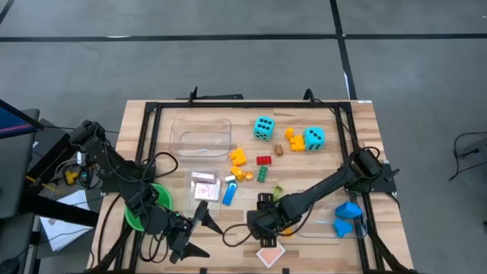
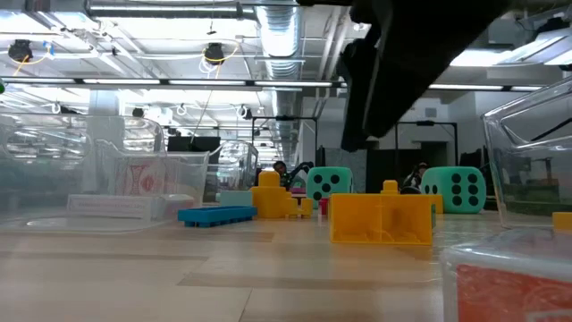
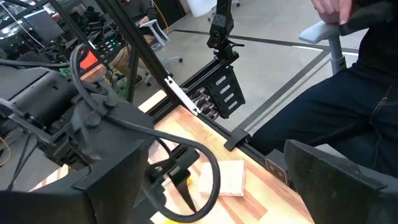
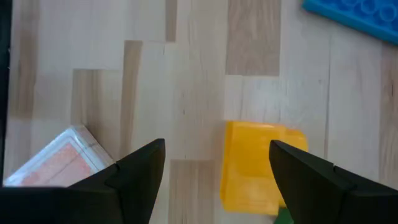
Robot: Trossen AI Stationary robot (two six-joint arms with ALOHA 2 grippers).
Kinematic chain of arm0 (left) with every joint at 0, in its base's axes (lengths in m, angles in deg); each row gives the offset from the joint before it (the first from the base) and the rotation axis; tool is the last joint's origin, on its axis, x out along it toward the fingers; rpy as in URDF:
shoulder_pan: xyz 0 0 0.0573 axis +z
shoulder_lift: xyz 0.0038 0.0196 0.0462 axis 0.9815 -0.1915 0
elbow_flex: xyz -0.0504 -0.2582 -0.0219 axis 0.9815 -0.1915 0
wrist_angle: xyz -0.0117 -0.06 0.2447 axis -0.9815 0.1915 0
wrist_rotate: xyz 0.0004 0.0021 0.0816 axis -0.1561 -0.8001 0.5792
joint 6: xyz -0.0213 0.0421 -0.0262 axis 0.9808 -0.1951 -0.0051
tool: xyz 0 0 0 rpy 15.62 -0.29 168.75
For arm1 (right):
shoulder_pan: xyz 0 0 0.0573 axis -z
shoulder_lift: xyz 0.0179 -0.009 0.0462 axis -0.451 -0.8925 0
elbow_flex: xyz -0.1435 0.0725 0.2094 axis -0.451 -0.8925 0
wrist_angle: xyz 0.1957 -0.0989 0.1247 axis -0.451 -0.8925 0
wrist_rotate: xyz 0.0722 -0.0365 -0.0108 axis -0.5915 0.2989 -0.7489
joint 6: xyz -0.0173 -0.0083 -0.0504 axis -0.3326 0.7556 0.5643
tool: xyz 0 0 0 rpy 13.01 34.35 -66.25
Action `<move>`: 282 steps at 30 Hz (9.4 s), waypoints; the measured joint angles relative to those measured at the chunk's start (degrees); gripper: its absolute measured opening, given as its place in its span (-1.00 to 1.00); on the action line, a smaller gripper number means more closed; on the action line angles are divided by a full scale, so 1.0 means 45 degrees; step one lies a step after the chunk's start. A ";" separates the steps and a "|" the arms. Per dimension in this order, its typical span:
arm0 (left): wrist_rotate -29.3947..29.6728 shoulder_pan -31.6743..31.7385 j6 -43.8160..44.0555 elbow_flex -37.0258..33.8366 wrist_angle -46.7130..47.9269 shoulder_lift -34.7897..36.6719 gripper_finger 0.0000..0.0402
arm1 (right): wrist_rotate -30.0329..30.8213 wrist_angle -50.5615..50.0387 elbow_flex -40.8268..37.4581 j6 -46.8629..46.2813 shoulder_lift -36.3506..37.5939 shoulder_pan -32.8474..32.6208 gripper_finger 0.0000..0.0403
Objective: Pick & Place Toys
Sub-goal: Put the yellow game piece into the bottom right transparent bin
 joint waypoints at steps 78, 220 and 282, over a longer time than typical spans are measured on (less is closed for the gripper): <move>-0.0001 -0.0005 0.0010 0.0000 0.0000 0.0000 0.84 | 0.5002 -0.3542 0.0558 0.0209 0.0019 -0.0725 -0.09; 0.5323 0.1670 0.0807 0.0627 -0.0686 -0.1195 0.84 | 1.1302 -0.4722 -0.1526 -0.5578 0.4483 -0.3720 0.54; 0.7980 -0.0447 0.5168 0.0617 0.1122 -0.1010 0.84 | 0.1588 1.5931 -0.7363 0.4920 -0.0083 0.5012 0.62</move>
